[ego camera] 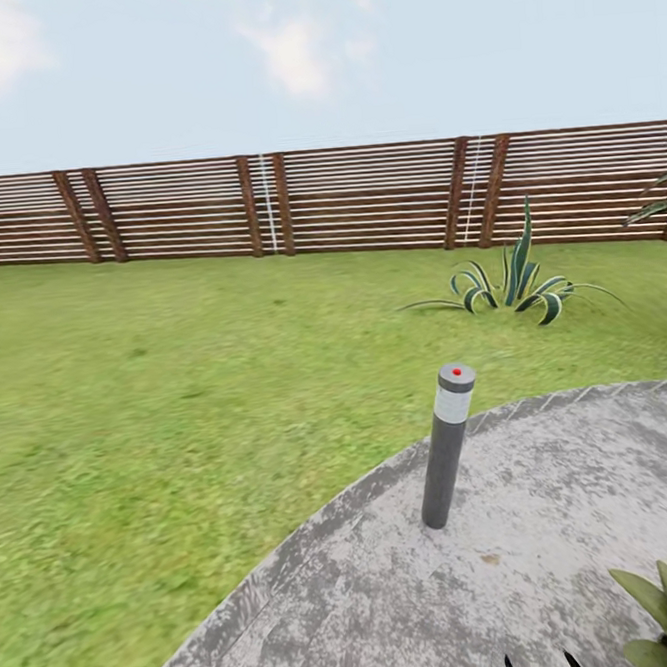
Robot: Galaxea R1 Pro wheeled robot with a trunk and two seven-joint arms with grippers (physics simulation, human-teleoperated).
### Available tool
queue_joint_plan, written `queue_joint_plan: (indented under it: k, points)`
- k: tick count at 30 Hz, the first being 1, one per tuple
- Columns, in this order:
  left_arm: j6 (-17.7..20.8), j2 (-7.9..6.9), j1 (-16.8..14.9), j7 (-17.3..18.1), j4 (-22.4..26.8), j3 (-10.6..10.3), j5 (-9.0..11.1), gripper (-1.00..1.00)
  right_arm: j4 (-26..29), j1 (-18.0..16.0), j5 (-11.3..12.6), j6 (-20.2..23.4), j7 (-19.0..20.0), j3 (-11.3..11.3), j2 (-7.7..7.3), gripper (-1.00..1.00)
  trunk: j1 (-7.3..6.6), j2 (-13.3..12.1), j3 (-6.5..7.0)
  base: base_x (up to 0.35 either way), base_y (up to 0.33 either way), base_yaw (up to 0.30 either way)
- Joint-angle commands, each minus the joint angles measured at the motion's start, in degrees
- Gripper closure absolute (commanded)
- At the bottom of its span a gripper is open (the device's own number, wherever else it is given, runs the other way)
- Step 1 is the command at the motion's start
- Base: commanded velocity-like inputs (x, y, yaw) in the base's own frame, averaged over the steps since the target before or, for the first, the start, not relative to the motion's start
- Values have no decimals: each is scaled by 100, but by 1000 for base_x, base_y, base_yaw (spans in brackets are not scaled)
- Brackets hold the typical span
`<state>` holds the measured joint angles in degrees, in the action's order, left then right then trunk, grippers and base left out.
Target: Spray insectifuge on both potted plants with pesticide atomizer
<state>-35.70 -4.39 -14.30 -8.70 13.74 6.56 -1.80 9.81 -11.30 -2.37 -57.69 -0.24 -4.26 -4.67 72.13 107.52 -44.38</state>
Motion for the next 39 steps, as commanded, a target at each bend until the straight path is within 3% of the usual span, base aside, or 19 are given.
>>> queue_joint_plan:
  k: [1, 13, 39]
  points:
    - [-16, 0, -3, -18, -3, 11, -22, 100, -5, -4, -28, -15, -2, -31, 0, -100, -1, 2, -13, 0, 6, -164]
    - [-16, 0, -3, -18, -3, 11, -24, 100, -5, -4, -27, -14, -1, -31, -16, -100, -1, 2, -109, 0, 199, -174]
    - [-16, 9, -3, -18, -3, 4, -31, 100, -5, -4, -35, -14, 0, -40, -19, -100, -1, 2, -299, 0, 5, -193]
